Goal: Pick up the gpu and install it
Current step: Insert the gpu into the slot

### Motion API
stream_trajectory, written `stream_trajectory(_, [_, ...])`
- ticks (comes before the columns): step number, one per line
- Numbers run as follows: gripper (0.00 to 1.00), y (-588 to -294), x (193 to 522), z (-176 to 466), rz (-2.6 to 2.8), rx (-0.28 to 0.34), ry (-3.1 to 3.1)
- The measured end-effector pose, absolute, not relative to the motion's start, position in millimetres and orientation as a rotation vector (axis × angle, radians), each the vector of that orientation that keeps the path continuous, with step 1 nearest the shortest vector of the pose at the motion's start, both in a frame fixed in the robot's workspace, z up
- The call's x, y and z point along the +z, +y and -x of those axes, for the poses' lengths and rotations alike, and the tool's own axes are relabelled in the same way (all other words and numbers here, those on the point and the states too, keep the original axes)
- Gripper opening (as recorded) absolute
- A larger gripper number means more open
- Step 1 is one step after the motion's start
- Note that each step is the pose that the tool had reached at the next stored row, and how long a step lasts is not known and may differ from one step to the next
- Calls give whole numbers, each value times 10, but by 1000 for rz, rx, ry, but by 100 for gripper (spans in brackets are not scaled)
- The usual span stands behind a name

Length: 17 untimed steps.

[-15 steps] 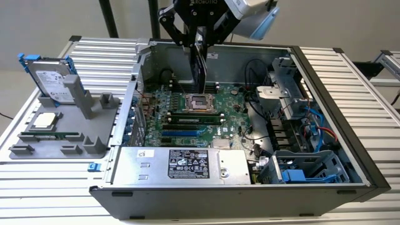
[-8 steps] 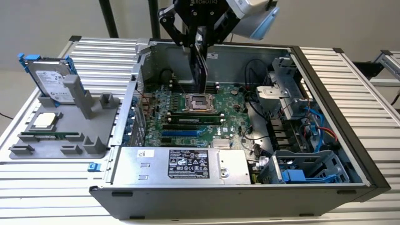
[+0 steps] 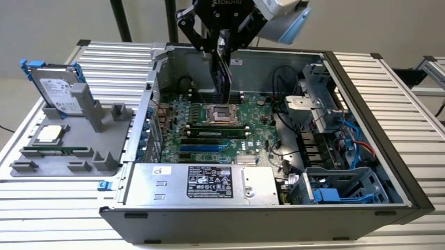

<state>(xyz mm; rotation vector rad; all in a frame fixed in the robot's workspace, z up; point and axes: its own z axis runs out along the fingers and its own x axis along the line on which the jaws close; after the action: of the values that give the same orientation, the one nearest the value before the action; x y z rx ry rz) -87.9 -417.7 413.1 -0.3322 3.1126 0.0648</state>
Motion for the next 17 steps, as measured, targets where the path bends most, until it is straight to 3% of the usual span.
stream_trajectory(17, [0,-4177,4131,879,406,65,3105])
